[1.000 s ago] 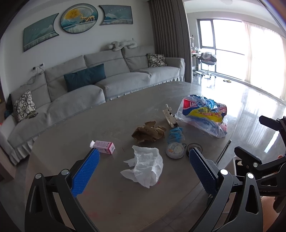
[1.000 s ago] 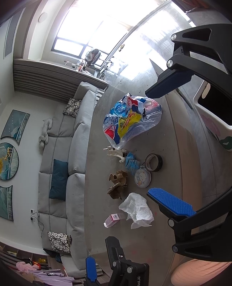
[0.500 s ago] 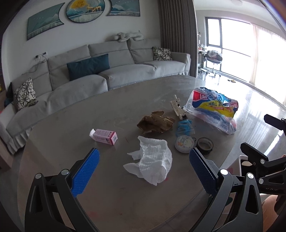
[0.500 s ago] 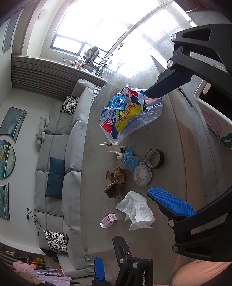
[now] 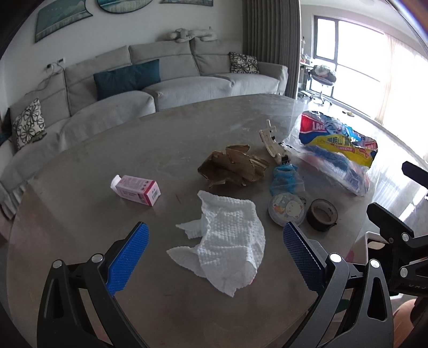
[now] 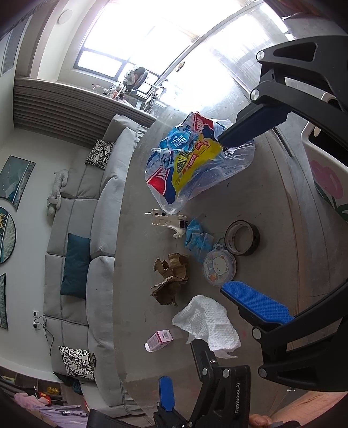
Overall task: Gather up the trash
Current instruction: 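Move the left gripper toward the white crumpled tissue on the table, then close the left gripper on the white tissue and lift it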
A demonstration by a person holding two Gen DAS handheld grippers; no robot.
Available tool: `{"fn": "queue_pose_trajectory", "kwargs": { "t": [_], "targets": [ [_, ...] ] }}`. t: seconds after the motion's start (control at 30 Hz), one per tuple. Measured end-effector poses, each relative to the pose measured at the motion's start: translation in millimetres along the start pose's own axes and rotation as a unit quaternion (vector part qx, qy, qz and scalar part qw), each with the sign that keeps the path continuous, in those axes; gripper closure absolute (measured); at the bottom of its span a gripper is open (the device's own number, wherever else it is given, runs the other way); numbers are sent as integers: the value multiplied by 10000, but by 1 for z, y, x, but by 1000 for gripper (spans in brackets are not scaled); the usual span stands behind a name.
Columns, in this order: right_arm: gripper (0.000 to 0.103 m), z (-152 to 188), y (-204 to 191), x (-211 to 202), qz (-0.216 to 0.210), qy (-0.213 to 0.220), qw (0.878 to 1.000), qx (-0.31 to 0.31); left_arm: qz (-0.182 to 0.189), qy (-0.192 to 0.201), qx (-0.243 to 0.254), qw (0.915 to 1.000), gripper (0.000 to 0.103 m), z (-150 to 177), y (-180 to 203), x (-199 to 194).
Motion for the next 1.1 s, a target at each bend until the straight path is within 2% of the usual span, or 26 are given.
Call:
{"fn": "queue_pose_trajectory", "kwargs": {
  "t": [0.4,0.67,0.73,0.87,1.1],
  "targets": [
    [4,-5,0,16,-16,-18,10000,-97,82,-423,10,9991,3,5,9,52],
    [4,-3,0,22,-37,-59,9999,-92,-103,-678,-50,9976,3,15,11,78],
    [4,-3,-1,23,-47,-63,9999,-101,-143,-825,-44,9965,3,20,10,83],
    [4,-4,-5,24,-65,-64,9999,-105,-215,-858,44,9961,3,18,13,87],
    [4,-4,-7,24,-68,-56,9999,-121,-63,-1041,-174,9944,4,18,10,96]
  ]
}}
Point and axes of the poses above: each gripper's, at about its wrist camera, not at the fingertips, and x roughly the way its jaws point, y to its right, z to its underside, the point moved 6 cm from there along x, roughly the way its jaws point
